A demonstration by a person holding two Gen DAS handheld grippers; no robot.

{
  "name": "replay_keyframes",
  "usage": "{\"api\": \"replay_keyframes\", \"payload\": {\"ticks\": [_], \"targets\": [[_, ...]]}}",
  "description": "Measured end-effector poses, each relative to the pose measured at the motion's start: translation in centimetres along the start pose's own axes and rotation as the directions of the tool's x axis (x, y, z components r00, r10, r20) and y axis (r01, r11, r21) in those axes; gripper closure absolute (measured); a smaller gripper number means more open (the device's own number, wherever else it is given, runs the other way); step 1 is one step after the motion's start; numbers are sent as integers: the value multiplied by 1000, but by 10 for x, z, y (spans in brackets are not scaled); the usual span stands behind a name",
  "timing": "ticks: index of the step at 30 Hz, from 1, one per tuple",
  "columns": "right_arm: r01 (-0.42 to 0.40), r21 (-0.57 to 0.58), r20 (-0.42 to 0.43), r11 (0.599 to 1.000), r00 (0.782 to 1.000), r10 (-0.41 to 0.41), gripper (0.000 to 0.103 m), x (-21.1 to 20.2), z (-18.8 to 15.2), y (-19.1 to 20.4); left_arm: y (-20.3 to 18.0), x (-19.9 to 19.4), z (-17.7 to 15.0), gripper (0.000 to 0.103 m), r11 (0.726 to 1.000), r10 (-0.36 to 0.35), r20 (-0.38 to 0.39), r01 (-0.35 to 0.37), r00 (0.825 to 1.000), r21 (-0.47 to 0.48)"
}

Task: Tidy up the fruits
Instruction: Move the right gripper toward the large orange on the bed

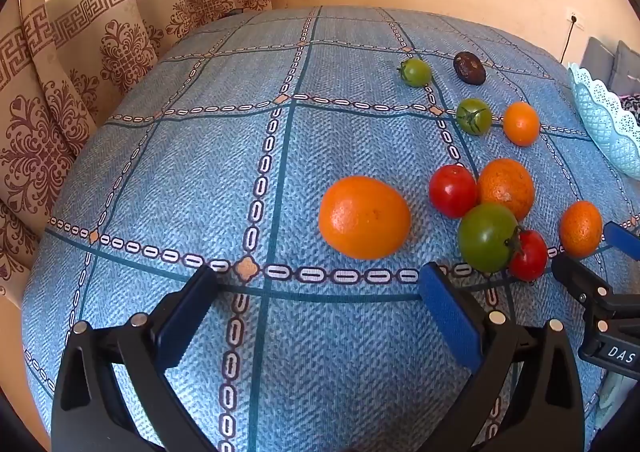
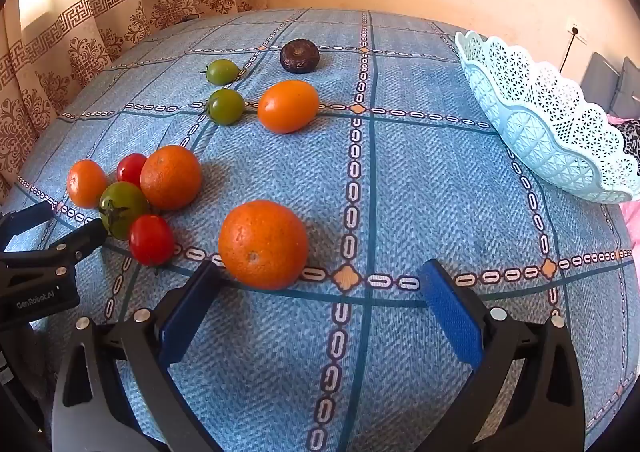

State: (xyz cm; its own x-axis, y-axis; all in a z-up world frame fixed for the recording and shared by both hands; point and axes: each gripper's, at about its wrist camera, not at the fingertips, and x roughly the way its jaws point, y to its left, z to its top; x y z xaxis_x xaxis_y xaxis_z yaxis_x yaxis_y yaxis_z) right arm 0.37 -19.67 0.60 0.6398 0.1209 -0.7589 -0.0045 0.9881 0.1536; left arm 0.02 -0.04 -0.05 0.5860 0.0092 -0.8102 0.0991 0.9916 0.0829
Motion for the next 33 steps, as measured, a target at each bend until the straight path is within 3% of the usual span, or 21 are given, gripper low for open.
{"api": "replay_keyframes", "payload": {"ticks": [33], "targets": [[-5, -3, -4, 1000, 1000, 5, 2, 0, -1, -1, 0, 0, 0, 5, 1000, -3, 6, 3, 1000, -4]]}}
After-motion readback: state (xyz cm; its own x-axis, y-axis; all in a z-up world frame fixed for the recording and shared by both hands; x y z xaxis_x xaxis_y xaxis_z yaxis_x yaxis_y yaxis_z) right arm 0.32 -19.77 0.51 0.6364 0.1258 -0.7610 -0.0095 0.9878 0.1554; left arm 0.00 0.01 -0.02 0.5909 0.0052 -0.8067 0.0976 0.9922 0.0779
